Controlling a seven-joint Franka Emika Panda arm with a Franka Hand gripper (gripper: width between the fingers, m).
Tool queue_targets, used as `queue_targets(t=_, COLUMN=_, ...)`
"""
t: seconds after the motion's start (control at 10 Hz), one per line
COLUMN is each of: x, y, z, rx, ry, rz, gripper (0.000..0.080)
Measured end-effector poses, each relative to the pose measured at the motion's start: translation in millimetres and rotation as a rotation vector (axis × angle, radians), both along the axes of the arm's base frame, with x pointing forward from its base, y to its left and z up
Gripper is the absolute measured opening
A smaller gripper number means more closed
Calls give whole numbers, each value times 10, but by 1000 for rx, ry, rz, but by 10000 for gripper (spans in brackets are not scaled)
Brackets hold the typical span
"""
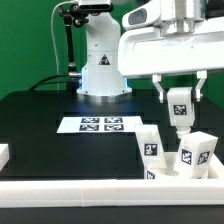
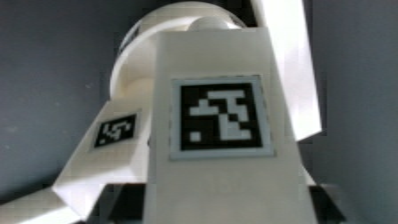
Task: Assemble stool
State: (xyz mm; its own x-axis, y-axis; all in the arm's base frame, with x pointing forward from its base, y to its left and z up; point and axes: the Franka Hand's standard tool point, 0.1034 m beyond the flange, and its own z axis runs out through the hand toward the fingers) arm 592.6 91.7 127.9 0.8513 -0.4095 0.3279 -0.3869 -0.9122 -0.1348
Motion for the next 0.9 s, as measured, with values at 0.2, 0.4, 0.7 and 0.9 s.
queue_targets(t=0.2, x=-4, y=20, z=-56, rx=-10, ry=-16, rz=8, gripper=340)
queue_targets(t=0.4, x=21, y=118, z=-140, rx=-38, ry=-94, rz=31, gripper=340)
queue_targets(t=0.7, x=62, y=32, z=-227, rx=-127, ry=-59, rz=180, gripper=340)
queue_targets(t=0.9, x=73, y=-17, z=-231, rx=-135, ry=-57, rz=190, gripper=340)
